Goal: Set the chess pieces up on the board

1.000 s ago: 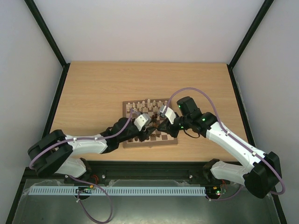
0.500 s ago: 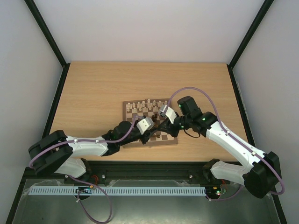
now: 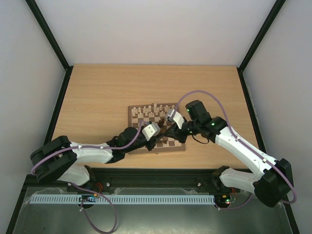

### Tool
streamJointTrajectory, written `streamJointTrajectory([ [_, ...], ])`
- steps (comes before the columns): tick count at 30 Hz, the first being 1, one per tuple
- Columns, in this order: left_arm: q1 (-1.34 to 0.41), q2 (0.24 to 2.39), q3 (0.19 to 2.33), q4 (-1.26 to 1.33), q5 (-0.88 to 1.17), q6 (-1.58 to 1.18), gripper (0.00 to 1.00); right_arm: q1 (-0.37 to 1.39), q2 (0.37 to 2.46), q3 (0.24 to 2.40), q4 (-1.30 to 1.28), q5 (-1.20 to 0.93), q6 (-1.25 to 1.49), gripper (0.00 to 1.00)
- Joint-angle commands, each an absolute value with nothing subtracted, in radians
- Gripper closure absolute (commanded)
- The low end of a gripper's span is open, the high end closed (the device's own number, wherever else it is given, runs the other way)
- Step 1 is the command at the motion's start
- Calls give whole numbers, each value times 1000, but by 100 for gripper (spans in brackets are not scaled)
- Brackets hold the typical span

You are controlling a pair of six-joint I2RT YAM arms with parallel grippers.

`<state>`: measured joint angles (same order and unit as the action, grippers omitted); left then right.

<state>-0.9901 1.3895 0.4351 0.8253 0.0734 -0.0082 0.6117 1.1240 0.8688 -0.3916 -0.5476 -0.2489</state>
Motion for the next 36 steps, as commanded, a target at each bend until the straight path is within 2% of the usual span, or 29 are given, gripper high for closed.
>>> streamJointTrajectory([
  [1, -996, 1402, 419, 881, 64, -6, 73, 603, 1118, 890, -419, -581, -242, 96],
  [6, -997, 1399, 416, 879, 59, -14, 80, 598, 1124, 890, -418, -589, -241, 96],
  [14, -997, 1322, 420, 815, 50, -25, 85, 596, 1129, 883, -411, -577, -245, 96],
  [18, -997, 1286, 452, 697, 25, -61, 86, 597, 1133, 902, -420, -520, -261, 96],
  [24, -994, 1216, 588, 326, -3, -205, 87, 597, 1157, 1023, -561, -344, -416, 96],
  [29, -941, 1176, 769, -54, 98, -304, 86, 598, 1241, 1146, -727, -162, -620, 96],
  [34, -811, 1147, 812, -186, 212, -329, 86, 640, 1339, 1266, -855, 49, -760, 96],
  [36, -721, 1137, 806, -201, 288, -340, 86, 702, 1360, 1257, -866, 209, -813, 96],
])
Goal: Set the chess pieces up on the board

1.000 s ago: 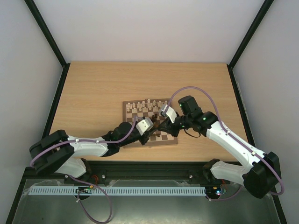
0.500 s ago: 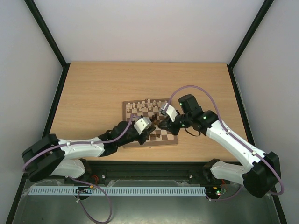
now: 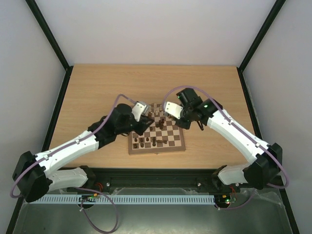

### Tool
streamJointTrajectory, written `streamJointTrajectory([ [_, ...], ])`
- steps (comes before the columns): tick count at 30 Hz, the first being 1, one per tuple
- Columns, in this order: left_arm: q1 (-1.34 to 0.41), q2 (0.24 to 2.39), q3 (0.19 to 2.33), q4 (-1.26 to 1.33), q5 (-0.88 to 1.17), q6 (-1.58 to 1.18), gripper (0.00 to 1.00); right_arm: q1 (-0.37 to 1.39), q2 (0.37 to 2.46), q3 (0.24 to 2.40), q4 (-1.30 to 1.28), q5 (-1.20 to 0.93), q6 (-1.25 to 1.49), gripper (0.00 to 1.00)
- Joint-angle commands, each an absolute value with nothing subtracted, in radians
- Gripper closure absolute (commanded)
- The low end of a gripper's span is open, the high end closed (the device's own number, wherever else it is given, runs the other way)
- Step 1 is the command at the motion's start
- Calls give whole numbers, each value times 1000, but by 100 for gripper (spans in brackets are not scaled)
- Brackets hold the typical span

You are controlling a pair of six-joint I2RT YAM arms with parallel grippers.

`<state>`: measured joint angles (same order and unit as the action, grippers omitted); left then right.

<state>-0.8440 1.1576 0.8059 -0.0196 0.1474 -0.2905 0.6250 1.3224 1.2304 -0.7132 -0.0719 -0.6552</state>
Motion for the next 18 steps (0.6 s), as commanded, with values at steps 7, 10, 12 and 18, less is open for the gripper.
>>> streamJointTrajectory([
  [7, -539, 1120, 775, -207, 358, -284, 85, 857, 1366, 1004, -667, 677, -1092, 95],
  [10, -502, 1108, 734, -169, 365, -280, 85, 879, 1391, 959, -595, 778, -1175, 95],
  [12, -472, 1108, 716, -147, 388, -279, 85, 885, 1421, 955, -575, 823, -1207, 95],
  [18, -409, 1086, 713, -143, 416, -278, 84, 924, 1498, 963, -535, 857, -1234, 94],
])
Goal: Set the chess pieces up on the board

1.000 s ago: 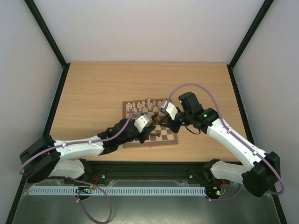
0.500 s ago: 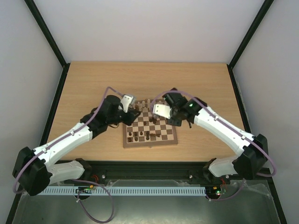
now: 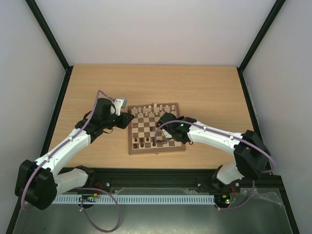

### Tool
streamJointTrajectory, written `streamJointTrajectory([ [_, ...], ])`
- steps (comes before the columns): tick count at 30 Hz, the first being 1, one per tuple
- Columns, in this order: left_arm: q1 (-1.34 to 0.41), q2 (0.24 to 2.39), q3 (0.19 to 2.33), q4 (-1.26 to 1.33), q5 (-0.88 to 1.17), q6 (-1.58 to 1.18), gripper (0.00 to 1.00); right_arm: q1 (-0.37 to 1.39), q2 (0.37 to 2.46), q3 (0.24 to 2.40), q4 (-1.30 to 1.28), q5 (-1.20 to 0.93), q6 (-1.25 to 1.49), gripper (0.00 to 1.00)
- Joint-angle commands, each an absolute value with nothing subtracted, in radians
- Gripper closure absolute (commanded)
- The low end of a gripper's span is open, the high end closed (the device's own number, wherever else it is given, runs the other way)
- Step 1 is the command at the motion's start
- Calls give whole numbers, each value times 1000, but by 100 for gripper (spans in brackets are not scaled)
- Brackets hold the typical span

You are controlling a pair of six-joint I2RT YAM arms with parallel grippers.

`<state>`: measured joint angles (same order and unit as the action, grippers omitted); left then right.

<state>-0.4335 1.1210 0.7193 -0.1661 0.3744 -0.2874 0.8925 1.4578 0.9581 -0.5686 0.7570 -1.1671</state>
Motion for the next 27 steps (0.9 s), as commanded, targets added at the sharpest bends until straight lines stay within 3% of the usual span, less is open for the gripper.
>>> streamJointTrajectory([
  [1, -408, 1084, 712, -143, 417, -277, 84, 932, 1509, 962, -528, 861, -1236, 94],
  [23, -405, 1071, 702, -156, 414, -259, 84, 969, 1609, 897, -430, 777, -1182, 89],
  [27, -405, 1075, 701, -158, 414, -258, 84, 969, 1604, 908, -410, 758, -1171, 79],
])
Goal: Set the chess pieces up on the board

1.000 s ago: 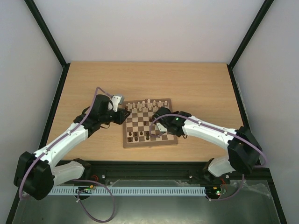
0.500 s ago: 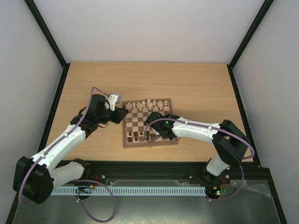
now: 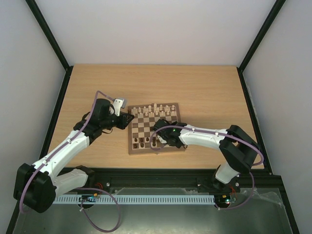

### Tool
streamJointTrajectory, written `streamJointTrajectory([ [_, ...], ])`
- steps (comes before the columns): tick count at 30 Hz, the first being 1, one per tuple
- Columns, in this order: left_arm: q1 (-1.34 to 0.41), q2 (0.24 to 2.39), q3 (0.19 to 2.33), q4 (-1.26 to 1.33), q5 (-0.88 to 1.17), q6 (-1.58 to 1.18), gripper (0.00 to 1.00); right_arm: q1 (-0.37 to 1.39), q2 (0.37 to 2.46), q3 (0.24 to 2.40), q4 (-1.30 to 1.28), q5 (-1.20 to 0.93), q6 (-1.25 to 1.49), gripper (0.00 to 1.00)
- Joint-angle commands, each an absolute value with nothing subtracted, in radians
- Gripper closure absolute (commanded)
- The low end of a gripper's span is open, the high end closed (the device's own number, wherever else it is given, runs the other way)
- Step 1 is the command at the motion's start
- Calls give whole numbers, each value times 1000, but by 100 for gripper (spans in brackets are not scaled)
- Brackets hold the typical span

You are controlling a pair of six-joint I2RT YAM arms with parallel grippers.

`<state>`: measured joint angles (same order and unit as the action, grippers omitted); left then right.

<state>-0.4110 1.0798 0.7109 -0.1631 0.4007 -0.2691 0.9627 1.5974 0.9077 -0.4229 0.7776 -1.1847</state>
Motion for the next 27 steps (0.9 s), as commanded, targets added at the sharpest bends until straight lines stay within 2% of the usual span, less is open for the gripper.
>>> streamJointTrajectory([
  [1, -405, 1076, 701, -158, 415, -257, 84, 969, 1599, 913, -405, 750, -1168, 76],
  [6, -405, 1081, 701, -158, 415, -256, 84, 969, 1555, 943, -442, 690, -1137, 64],
  [10, -405, 1087, 701, -160, 417, -255, 84, 946, 1473, 974, -504, 593, -1092, 63],
  [15, -405, 1105, 701, -157, 438, -257, 84, 835, 1400, 1062, -637, 326, -913, 63],
  [21, -405, 1116, 698, -150, 458, -258, 84, 597, 1354, 1106, -648, -167, -611, 65],
  [24, -405, 1123, 697, -150, 462, -258, 84, 543, 1350, 1048, -569, -284, -474, 64],
  [27, -405, 1129, 698, -151, 468, -259, 84, 527, 1352, 984, -482, -319, -373, 57],
])
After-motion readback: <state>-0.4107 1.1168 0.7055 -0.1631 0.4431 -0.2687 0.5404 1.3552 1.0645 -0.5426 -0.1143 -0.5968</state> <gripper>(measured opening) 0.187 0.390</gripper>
